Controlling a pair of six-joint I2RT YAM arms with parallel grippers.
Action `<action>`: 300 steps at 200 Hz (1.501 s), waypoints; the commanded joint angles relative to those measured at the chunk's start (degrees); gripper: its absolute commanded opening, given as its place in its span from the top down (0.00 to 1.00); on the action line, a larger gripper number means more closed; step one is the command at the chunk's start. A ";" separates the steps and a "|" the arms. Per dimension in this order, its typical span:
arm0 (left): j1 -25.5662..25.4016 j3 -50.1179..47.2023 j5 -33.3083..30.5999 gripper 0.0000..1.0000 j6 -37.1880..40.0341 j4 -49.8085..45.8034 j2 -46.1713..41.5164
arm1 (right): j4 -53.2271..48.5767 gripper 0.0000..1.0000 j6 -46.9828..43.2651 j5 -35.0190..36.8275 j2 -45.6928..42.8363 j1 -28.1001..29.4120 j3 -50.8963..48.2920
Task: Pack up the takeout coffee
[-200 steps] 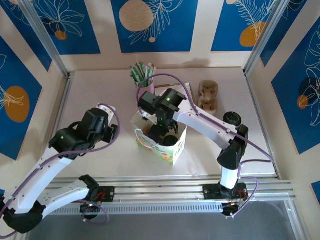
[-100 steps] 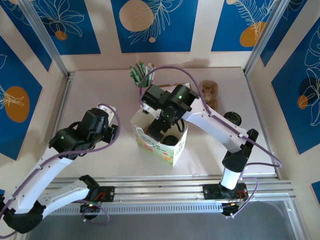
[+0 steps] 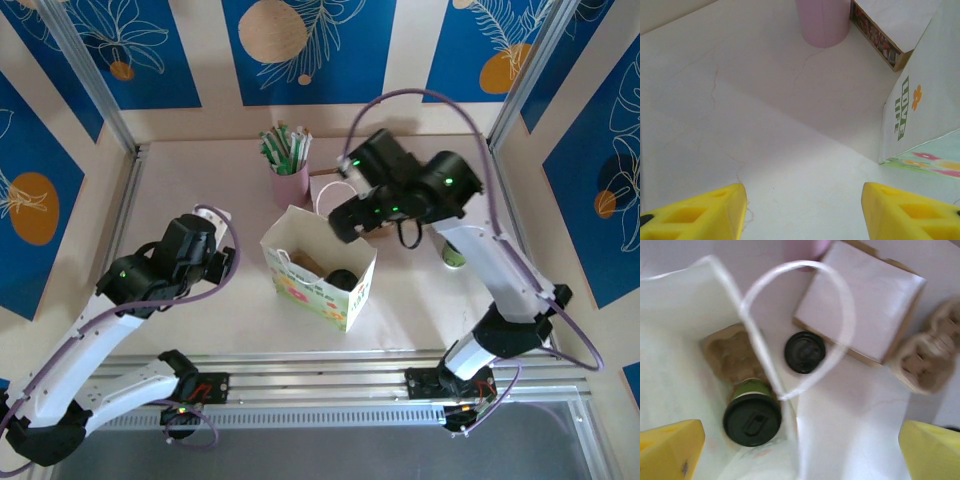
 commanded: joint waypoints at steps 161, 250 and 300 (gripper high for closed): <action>0.30 -4.48 6.21 0.13 0.04 7.10 -3.75 | 18.68 0.01 8.23 -9.07 -9.02 -45.75 -39.91; 0.22 -9.08 8.67 0.00 -1.68 10.02 -5.60 | 25.71 0.01 6.74 -10.10 -8.38 -50.23 -48.34; 0.27 -10.78 8.43 0.00 -1.68 10.70 -5.56 | 24.64 0.01 6.01 -7.78 -5.68 -49.82 -47.10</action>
